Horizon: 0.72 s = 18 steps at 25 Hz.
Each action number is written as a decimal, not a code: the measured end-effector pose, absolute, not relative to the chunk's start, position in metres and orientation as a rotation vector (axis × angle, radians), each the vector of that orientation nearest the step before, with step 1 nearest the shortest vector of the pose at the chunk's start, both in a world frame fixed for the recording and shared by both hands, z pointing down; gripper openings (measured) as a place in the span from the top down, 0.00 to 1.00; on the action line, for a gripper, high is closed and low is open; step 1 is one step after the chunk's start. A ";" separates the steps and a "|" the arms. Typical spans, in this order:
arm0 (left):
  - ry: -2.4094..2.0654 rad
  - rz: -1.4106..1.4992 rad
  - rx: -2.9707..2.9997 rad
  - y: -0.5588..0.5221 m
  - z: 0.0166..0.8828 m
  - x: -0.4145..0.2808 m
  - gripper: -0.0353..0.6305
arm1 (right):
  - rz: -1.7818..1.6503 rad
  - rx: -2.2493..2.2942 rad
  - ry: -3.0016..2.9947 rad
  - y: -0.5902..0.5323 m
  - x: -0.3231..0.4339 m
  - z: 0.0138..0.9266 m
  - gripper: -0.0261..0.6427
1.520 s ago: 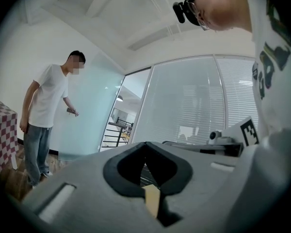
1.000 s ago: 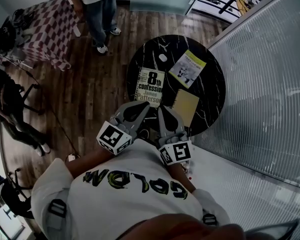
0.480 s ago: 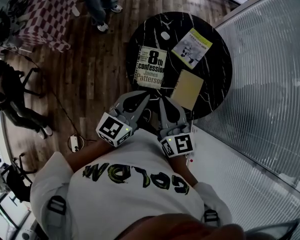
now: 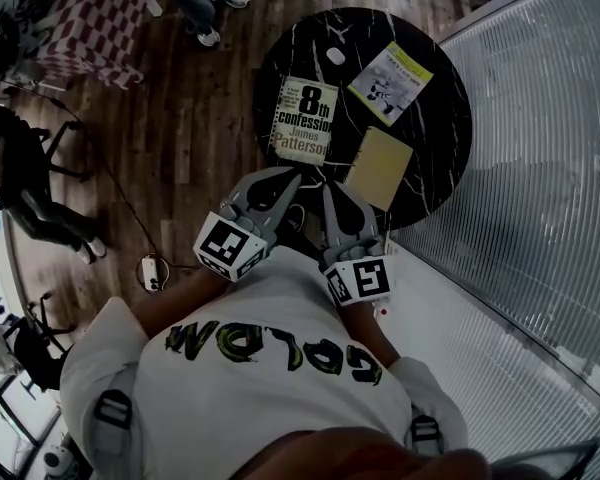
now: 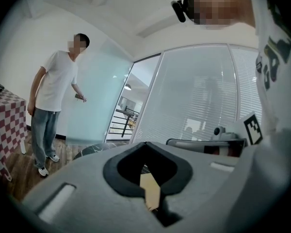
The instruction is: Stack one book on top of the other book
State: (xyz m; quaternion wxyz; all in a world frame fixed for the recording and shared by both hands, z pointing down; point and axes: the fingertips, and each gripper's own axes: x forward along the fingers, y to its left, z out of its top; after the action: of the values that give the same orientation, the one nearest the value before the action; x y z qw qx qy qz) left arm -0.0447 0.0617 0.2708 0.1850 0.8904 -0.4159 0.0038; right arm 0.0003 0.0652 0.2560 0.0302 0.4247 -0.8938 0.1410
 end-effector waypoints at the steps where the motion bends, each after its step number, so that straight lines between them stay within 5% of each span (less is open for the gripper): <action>1: -1.177 0.013 2.508 0.059 0.272 -0.045 0.94 | 0.433 1.312 -2.753 0.063 0.001 0.257 0.96; 18: -1.182 0.126 2.447 0.010 0.335 -0.057 0.91 | 0.507 1.319 -2.652 0.009 0.009 0.321 0.91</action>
State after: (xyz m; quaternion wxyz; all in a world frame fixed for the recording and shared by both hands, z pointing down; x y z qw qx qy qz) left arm -0.0575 0.0104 0.3353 0.2089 0.8797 -0.4248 0.0452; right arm 0.0092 0.0089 0.3207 0.0683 0.4380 -0.8804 0.1684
